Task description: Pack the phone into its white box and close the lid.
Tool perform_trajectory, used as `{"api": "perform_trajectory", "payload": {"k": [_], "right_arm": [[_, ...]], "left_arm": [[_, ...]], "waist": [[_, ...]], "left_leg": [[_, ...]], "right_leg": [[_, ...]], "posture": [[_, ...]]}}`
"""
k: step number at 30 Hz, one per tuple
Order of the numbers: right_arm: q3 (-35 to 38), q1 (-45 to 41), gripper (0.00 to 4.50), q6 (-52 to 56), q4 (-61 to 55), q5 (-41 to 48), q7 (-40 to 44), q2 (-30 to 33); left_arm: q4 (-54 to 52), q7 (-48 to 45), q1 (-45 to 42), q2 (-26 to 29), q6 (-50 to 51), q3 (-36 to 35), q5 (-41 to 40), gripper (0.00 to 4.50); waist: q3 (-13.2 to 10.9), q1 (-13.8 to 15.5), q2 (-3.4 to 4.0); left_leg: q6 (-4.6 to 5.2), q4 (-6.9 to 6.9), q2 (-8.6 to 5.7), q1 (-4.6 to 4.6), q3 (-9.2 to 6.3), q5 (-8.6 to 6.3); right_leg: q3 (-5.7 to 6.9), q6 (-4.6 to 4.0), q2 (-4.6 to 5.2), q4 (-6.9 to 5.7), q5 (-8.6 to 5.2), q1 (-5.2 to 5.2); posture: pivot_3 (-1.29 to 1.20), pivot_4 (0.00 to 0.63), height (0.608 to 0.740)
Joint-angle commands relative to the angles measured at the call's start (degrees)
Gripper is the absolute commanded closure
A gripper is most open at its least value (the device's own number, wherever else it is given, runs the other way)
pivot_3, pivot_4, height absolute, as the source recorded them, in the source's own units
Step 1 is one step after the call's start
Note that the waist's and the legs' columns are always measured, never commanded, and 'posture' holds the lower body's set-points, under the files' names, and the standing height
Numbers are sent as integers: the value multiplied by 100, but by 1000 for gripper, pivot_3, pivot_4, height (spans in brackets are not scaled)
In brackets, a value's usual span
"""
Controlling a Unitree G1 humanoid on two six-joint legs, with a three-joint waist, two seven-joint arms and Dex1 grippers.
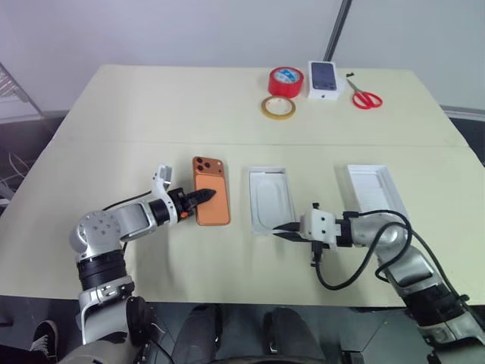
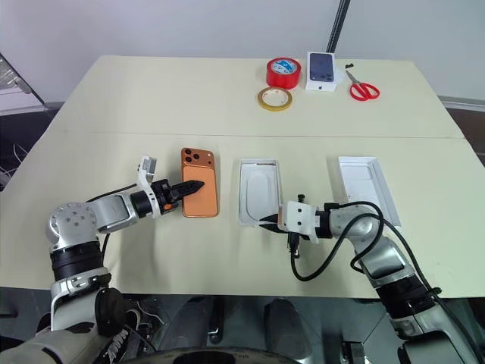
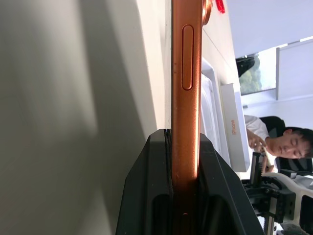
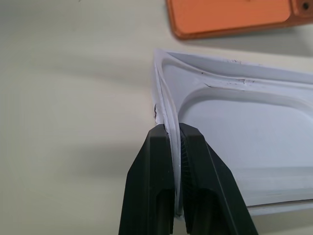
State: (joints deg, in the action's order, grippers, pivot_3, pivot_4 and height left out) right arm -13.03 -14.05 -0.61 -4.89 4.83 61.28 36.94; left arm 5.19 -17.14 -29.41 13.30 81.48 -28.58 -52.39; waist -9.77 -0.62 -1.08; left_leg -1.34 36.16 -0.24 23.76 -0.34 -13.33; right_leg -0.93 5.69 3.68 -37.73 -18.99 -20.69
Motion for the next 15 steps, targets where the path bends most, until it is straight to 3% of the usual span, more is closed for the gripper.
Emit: {"api": "perform_trajectory", "payload": {"k": [1, 12, 13, 14, 15], "right_arm": [[-130, -151, 4433, 138, -107, -9, -114, -185], [-813, -600, 4433, 308, 271, -654, -225, -694], [-818, -593, 3718, 387, 275, -645, -174, -676], [-816, -578, 3482, 405, 268, -632, -142, -656], [-802, -549, 2959, 504, 197, -532, -69, -643]], "left_arm": [[-41, 41, -285, -72, -19, -114, -226, 4500], [-90, 101, -361, -126, -22, -71, -269, 4500], [-96, 108, -362, -117, -2, -94, -291, 4500], [-104, 117, -360, -109, 22, -115, -313, 4500], [-110, 104, -351, -87, 53, -119, -328, 4500]], "waist": [[0, -1, 0], [-1, -30, -1], [-1, -25, -1], [-1, -18, -1], [0, -14, -2]], "left_leg": [[0, 0, 0, 0, 0, 0], [-28, 1, 3, -1, 0, 17], [-26, 1, 3, -3, 0, 16], [-25, 2, 3, -6, 0, 15], [-19, 2, 2, -7, 0, 12]], "right_leg": [[0, 0, 0, -2, 0, 0], [-2, 0, -9, -13, 0, -6], [-1, 0, -9, -15, 0, -5], [-1, 0, -9, -17, 0, -3], [-1, 0, -9, -19, 0, -3]], "posture": [[0, 150, 740], [0, 150, 740], [0, 150, 740], [0, 150, 740], [0, 150, 740]]}}
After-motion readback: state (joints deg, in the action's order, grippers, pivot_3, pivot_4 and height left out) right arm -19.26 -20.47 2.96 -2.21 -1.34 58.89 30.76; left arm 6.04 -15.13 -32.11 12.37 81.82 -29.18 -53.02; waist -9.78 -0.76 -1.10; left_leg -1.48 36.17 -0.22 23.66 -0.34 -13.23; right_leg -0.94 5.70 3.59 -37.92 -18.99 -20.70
